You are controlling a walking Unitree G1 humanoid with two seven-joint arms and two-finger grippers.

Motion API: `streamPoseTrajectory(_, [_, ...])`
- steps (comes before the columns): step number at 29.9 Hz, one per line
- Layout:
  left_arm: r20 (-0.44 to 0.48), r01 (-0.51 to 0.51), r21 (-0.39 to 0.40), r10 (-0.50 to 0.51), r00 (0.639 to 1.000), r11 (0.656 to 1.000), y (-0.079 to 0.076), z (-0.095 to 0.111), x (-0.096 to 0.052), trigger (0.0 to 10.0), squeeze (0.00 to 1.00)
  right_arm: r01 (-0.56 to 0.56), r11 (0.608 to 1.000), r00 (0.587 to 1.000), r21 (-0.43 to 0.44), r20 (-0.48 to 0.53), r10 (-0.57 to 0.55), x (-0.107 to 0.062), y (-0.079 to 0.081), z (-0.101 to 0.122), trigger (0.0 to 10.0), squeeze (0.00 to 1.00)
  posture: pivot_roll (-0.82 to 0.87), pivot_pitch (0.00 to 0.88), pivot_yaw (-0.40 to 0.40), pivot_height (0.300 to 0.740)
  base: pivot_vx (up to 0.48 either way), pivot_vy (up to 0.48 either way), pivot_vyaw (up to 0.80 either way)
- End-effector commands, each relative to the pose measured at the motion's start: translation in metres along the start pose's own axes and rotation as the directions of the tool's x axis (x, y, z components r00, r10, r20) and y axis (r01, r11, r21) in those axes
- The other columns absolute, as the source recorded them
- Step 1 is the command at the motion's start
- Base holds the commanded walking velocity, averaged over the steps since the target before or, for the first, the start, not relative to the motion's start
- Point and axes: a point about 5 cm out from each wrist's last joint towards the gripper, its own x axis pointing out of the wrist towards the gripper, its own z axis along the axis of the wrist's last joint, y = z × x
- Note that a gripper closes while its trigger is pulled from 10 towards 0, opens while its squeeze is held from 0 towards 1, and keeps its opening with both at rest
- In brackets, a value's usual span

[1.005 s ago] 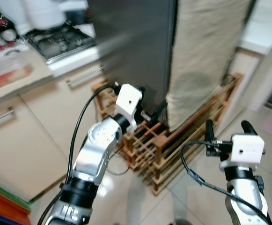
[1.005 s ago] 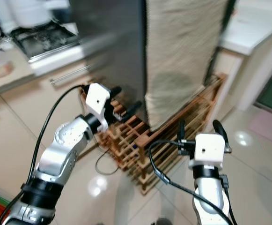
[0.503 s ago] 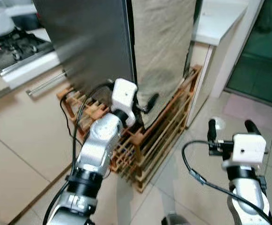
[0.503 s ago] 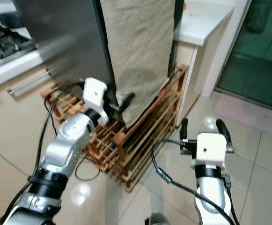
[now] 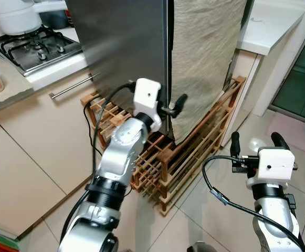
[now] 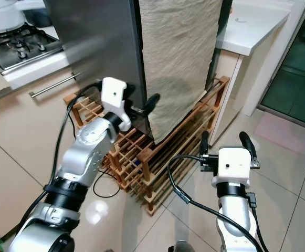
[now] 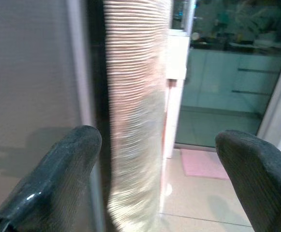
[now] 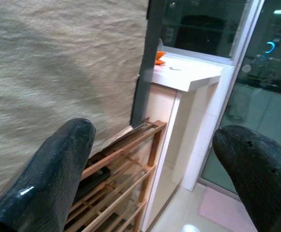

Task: Restocking fridge

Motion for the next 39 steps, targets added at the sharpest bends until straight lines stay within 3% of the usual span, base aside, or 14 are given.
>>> streamPoseTrajectory(1, [0.003,0.019,0.006,-0.019,1.000,1.000,-0.002,0.005,0.006,10.0,0.00,-0.004,1.000,1.000,0.001,-0.003,0.004,-0.001,0.000,-0.002,10.0,0.00,-0.17,0.026,0.095,0.710,0.000,0.000,0.00])
streamPoseTrajectory(9, [-0.006,0.009,0.003,-0.009,1.000,1.000,-0.009,0.010,0.022,10.0,0.00,0.000,1.000,1.000,-0.001,-0.010,0.000,-0.004,-0.001,-0.003,10.0,0.00,-0.18,0.031,0.097,0.710,0.000,0.000,0.00])
streamPoseTrajectory(14, [-0.050,-0.029,-0.118,0.023,0.998,0.993,-0.008,0.008,0.029,10.0,0.00,-0.001,1.000,1.000,0.000,-0.016,0.001,-0.006,-0.001,-0.004,10.0,0.00,-0.18,0.036,0.099,0.710,0.000,0.000,0.00])
streamPoseTrajectory(17, [-0.046,-0.035,-0.129,0.029,0.999,0.991,-0.006,0.010,0.030,10.0,0.00,0.000,1.000,1.000,0.000,-0.017,0.000,-0.007,-0.001,-0.004,10.0,0.00,-0.18,0.036,0.100,0.710,0.000,0.000,0.00])
streamPoseTrajectory(29, [-0.078,-0.001,-0.109,-0.007,0.997,0.994,-0.009,-0.001,0.023,10.0,0.00,-0.006,1.000,1.000,-0.004,-0.024,0.006,-0.008,-0.001,-0.007,10.0,0.00,-0.18,0.028,0.099,0.710,0.000,0.000,0.00])
streamPoseTrajectory(39, [-0.122,0.010,-0.068,-0.019,0.992,0.998,-0.029,-0.007,0.041,10.0,0.00,-0.017,1.000,0.999,-0.006,-0.027,0.017,-0.009,0.000,-0.007,10.0,0.00,-0.19,0.024,0.099,0.710,0.000,0.000,0.00])
